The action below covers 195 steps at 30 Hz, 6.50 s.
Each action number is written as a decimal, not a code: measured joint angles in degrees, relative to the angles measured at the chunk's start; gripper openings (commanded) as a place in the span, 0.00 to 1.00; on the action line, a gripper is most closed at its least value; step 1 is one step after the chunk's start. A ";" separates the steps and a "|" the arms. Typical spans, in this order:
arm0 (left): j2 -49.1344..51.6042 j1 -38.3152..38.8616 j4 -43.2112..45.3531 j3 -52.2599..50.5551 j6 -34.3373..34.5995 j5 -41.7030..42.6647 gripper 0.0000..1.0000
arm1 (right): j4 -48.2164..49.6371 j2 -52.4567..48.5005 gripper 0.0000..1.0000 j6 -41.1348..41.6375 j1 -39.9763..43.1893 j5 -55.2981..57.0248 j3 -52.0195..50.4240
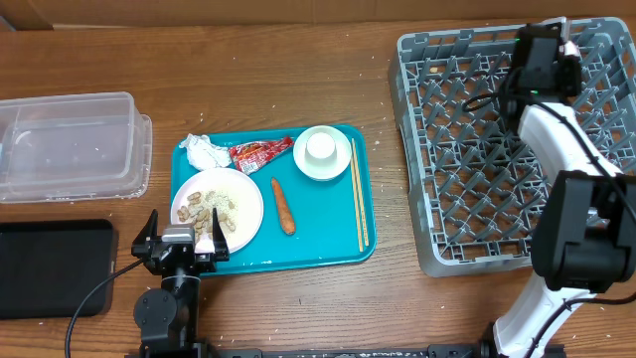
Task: Sort waste into correct bins and load items into the dishwasher
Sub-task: 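Lift the white bowl and carry it to the dish rack's far corner, then lower the bowl into the rack, tilt it upright, and release, then return the right gripper to the tray and grasp the white cup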
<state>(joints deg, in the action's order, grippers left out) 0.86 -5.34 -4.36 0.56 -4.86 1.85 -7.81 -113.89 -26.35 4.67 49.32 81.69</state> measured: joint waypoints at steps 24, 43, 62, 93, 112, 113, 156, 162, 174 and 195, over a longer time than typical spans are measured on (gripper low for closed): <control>0.00 0.00 0.00 0.00 0.00 0.00 1.00 | -27.76 20.50 0.72 27.63 -2.40 -26.43 1.05; 0.00 0.00 0.00 0.00 -0.02 0.00 1.00 | -9.49 7.63 0.72 21.09 -1.11 -31.78 1.53; 0.00 0.00 0.00 0.00 -0.02 -0.02 1.00 | -6.34 -0.63 0.40 18.38 3.08 -36.11 1.53; 0.00 0.00 0.00 0.00 0.00 0.00 1.00 | -16.28 16.48 0.04 27.93 5.73 -67.38 1.55; 0.00 0.00 0.00 0.00 -0.02 0.00 1.00 | -15.26 7.45 0.04 29.73 6.23 -96.26 -0.74; 0.00 0.00 0.00 0.00 -0.02 -0.02 1.00 | -14.91 7.28 0.04 29.73 6.23 -96.50 -0.76; 0.00 0.00 0.00 0.00 0.00 0.00 1.00 | -18.91 5.38 0.13 33.14 12.63 -97.09 0.87; 0.00 0.00 0.00 0.00 0.00 0.00 1.00 | -21.14 6.14 0.31 33.79 16.06 -95.23 0.87; 0.00 0.00 0.00 0.00 -0.02 0.00 1.00 | -33.20 17.40 0.89 34.05 18.21 -80.96 5.18; 0.00 0.00 -0.02 0.00 0.00 0.00 1.00 | -43.69 32.63 0.98 38.38 0.66 -90.18 7.63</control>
<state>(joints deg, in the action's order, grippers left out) 0.86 -5.34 -4.38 0.56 -4.86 1.85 -51.51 -81.25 12.03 5.32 -40.86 89.32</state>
